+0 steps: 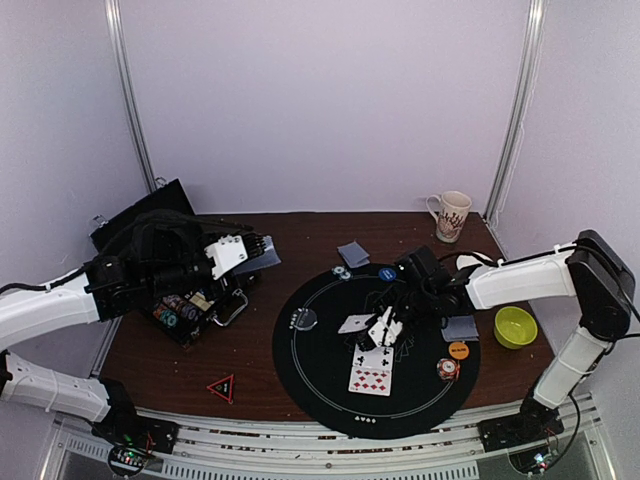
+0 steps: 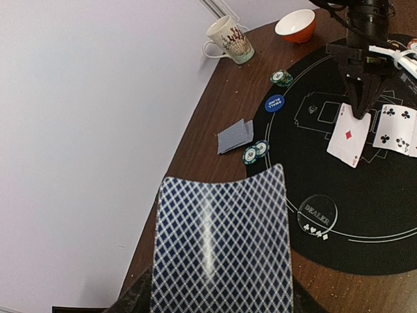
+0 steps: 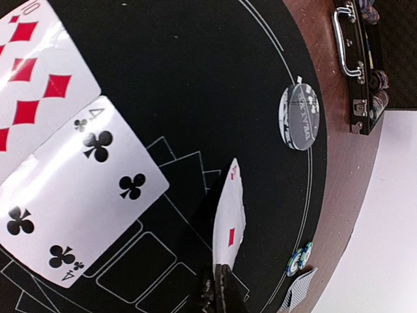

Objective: Distribute texas hold em gaming equipment
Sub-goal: Flop the poker card in the community card area.

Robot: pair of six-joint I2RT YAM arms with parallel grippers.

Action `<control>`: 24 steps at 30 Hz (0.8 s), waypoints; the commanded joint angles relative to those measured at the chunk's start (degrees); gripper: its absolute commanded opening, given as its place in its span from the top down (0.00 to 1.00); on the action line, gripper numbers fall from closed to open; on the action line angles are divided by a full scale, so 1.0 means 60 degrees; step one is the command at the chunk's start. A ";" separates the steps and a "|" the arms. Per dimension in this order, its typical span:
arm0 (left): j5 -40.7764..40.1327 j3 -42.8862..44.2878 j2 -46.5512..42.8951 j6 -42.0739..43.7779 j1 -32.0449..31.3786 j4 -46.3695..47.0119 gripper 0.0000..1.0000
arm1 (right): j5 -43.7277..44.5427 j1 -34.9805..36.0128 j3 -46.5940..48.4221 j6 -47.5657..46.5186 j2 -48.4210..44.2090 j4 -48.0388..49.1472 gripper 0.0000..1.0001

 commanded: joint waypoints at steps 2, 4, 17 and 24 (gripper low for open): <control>-0.0031 0.0198 0.0132 -0.0035 0.0005 0.0605 0.47 | 0.0438 0.0238 -0.0099 -0.1020 -0.0200 -0.1215 1.00; -0.0050 0.0189 0.0098 -0.0037 0.0000 0.0595 0.47 | 0.0675 0.0238 -0.0276 -0.1188 -0.0275 -0.1343 1.00; -0.0098 0.0161 0.0103 0.0019 0.0008 0.0584 0.47 | 0.1240 0.0209 -0.0950 -0.1599 -0.0896 -0.1344 1.00; -0.0127 0.0125 0.0074 0.0034 0.0008 0.0576 0.47 | 0.1328 0.0194 -0.0914 -0.1768 -0.0800 -0.1270 0.96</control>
